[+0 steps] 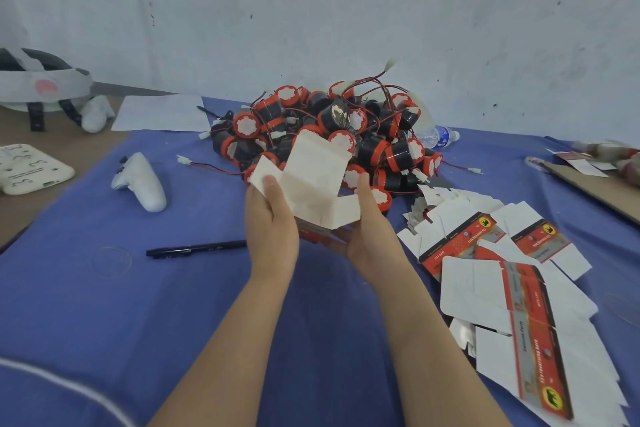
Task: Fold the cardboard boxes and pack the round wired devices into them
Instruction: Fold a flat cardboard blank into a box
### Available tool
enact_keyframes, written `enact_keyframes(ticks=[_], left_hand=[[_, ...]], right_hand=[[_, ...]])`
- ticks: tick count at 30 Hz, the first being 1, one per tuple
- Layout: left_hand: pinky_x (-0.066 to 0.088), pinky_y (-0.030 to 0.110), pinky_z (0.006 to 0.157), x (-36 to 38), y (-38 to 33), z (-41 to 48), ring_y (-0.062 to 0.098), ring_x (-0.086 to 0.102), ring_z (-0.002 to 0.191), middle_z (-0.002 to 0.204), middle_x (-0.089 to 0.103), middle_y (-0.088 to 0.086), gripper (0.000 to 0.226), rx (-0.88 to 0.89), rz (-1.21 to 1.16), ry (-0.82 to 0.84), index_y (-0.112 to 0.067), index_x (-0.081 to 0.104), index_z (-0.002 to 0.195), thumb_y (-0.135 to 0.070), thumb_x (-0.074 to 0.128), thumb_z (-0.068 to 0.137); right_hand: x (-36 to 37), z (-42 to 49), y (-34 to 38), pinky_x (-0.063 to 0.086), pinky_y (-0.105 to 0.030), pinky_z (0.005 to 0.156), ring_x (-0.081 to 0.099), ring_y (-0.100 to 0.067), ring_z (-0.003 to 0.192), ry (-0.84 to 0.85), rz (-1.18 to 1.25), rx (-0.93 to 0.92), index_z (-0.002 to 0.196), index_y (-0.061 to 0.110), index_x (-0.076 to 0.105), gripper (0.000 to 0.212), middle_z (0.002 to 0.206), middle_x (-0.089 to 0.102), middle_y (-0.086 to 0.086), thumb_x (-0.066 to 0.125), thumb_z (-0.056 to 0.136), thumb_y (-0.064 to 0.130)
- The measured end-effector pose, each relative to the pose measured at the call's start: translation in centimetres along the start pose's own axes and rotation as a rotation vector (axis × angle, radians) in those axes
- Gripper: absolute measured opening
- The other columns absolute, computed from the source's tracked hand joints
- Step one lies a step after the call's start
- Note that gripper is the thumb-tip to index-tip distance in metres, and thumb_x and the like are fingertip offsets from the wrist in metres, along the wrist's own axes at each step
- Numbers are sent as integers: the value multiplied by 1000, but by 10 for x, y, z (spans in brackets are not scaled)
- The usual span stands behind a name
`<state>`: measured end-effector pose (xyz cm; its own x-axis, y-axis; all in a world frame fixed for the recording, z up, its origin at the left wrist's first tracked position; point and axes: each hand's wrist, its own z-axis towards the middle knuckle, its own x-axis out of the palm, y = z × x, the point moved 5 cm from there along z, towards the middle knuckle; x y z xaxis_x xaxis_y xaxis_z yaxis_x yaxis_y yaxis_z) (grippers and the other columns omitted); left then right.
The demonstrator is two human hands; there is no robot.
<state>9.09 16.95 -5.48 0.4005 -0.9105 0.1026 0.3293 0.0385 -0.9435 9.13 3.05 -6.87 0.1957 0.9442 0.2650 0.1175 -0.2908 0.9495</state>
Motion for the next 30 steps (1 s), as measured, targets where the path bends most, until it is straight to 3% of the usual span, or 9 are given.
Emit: enact_keyframes(ticks=[3,6,9,14,16,19,23,26,30], left_hand=[[45,15,76,8,1,-1,1,58,98,107,61,-7,33,32,-15,100,-22,53,118,-39,28,104],[52,28,84,15,10,0,8,63,101,106,68,-6,37,-224,-220,165,-25,61,111,-46,31,102],[56,42,84,20,14,-4,17,71,91,94,75,-2,39,-441,-493,224,-28,67,97,-46,32,101],[58,31,69,25,18,-5,19,68,89,98,72,5,36,-552,-767,377,-15,69,106,-27,36,98],[57,27,73,26,18,-6,16,65,95,99,69,1,33,-569,-794,437,-15,67,112,-27,38,101],[56,22,73,29,16,-8,11,69,98,108,73,-1,34,-518,-734,533,-17,65,113,-36,40,101],[57,32,82,31,9,-12,13,69,99,123,67,4,61,-460,-603,633,-19,56,128,-57,57,81],[58,34,79,31,8,-13,11,69,97,124,65,0,65,-314,-344,542,-22,51,127,-46,74,70],[57,25,63,12,12,1,7,70,91,118,62,-2,55,-289,-429,187,-17,43,131,-30,70,85]], right_hand=[[8,-2,0,57,-37,79,69,-19,92,33,-53,-45,92,23,70,52,86,75,3,51,80,69],[-6,-2,6,54,-21,58,70,-6,66,-113,68,-105,69,21,72,49,66,72,9,44,96,52],[-19,-4,8,41,-10,38,57,3,41,-229,54,-127,71,20,63,37,58,65,7,47,98,38],[-15,-3,6,50,-20,50,68,-10,63,-187,122,-82,68,18,73,32,74,72,0,60,94,33],[-13,-2,5,51,-22,48,69,-12,59,-166,217,-59,58,18,75,40,69,73,0,62,93,33],[-14,-2,3,51,-22,47,69,-12,55,-175,271,-36,71,17,71,27,69,73,-1,63,92,32],[-18,-2,2,48,-20,42,65,-11,46,-205,191,35,77,13,66,19,57,69,0,60,92,23],[-27,-3,13,48,-26,52,59,-9,59,-284,-122,-80,97,6,63,21,82,69,-7,47,97,21],[-32,-5,37,38,-23,83,50,-5,96,-464,-632,-486,125,16,55,30,127,56,-3,37,101,13]])
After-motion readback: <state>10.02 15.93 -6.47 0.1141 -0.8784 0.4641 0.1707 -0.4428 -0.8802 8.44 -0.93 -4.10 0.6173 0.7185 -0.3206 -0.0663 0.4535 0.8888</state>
